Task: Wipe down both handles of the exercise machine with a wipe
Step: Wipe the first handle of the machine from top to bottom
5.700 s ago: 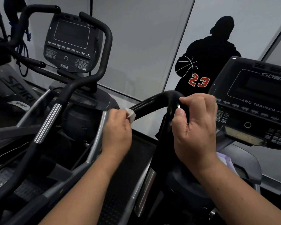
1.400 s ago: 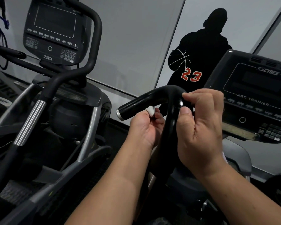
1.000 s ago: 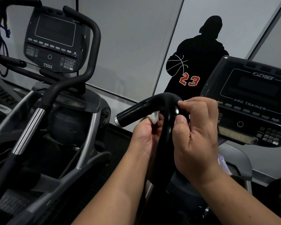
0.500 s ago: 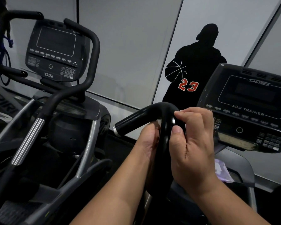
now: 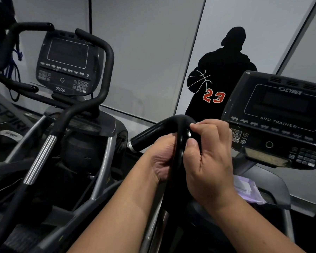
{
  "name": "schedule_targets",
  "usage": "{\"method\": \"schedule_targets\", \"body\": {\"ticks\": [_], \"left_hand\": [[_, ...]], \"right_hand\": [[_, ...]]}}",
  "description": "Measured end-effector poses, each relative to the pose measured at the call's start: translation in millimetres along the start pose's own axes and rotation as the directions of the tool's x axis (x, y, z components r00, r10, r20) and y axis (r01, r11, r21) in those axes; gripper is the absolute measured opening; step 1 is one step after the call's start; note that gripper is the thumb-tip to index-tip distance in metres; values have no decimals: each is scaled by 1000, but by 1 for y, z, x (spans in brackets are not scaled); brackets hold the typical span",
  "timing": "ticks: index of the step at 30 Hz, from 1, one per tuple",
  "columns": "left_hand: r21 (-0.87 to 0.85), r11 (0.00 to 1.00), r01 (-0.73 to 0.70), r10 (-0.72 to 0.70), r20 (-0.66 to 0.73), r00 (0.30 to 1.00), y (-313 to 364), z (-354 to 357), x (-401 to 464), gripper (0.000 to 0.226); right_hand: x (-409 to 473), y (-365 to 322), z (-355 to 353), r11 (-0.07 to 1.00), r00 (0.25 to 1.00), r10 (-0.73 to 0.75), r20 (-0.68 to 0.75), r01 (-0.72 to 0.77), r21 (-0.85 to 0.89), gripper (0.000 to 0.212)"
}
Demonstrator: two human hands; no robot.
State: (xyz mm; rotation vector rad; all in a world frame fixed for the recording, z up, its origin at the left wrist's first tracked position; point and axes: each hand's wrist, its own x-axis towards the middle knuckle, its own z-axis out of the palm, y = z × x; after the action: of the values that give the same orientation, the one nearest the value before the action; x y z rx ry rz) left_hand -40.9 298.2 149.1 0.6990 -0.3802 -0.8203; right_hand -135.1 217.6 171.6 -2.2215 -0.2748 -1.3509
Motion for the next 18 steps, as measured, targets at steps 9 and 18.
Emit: {"method": "schedule_targets", "body": {"ticks": [9, 18], "left_hand": [[674, 700, -233, 431, -139, 892, 21, 6, -74, 27], [775, 502, -384, 690, -91, 718, -19, 39, -121, 24]], "right_hand": [[2, -9, -41, 998, 991, 40, 131, -46, 37, 21], [-75, -27, -45, 991, 975, -109, 192, 92, 97, 42]]}}
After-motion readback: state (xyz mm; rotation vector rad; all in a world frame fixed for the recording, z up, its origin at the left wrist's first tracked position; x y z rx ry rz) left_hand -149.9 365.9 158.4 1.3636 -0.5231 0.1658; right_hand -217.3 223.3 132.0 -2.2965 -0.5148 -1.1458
